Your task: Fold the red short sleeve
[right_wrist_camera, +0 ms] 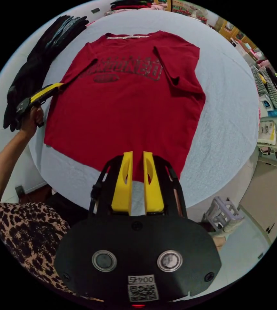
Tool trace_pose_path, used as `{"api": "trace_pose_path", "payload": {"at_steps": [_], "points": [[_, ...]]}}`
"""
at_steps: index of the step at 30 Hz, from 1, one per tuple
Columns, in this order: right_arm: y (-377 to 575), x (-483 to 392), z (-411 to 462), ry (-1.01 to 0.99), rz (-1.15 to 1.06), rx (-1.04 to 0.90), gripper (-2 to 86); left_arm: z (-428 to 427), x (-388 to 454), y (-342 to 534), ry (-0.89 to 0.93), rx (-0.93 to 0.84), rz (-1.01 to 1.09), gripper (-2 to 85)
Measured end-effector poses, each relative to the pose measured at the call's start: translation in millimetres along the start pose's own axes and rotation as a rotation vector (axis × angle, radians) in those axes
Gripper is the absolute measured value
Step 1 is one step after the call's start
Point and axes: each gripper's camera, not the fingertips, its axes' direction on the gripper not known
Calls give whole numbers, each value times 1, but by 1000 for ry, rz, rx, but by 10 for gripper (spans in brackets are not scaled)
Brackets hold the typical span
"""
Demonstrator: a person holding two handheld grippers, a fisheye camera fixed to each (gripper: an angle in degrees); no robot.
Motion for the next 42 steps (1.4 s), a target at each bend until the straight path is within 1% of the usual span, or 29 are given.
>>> {"api": "trace_pose_path", "payload": {"at_steps": [4,6,10,13,15,21,24,30,35,38,42], "points": [[-19,2,-7,-10,16,-54,43,4,-27,2,78,-10,-61,5],[-28,6,-11,-53,44,-78,40,1,-49,1,149,-67,-154,6],[-36,2,-15,-52,46,-92,38,-34,-61,19,180,1,-170,8],[-42,-6,-19,-27,28,-109,38,-63,-72,57,231,43,-220,16],[-46,-11,-21,-12,21,-124,36,-74,-78,97,275,31,-283,30],[-49,-3,-24,-68,49,-146,36,-64,-88,182,423,-57,-421,60],[-47,-4,-24,-68,25,-154,36,-60,-96,196,461,-62,-461,65],[-47,-15,-22,-10,15,-210,42,-48,-118,183,500,-85,-469,71],[-36,-12,-19,4,21,-216,42,-35,-133,161,550,-113,-451,78],[-21,-4,-17,-11,49,-195,40,-26,-138,147,586,-140,-438,83],[2,21,-13,-94,97,-168,37,-17,-146,132,609,-174,-439,82]]}}
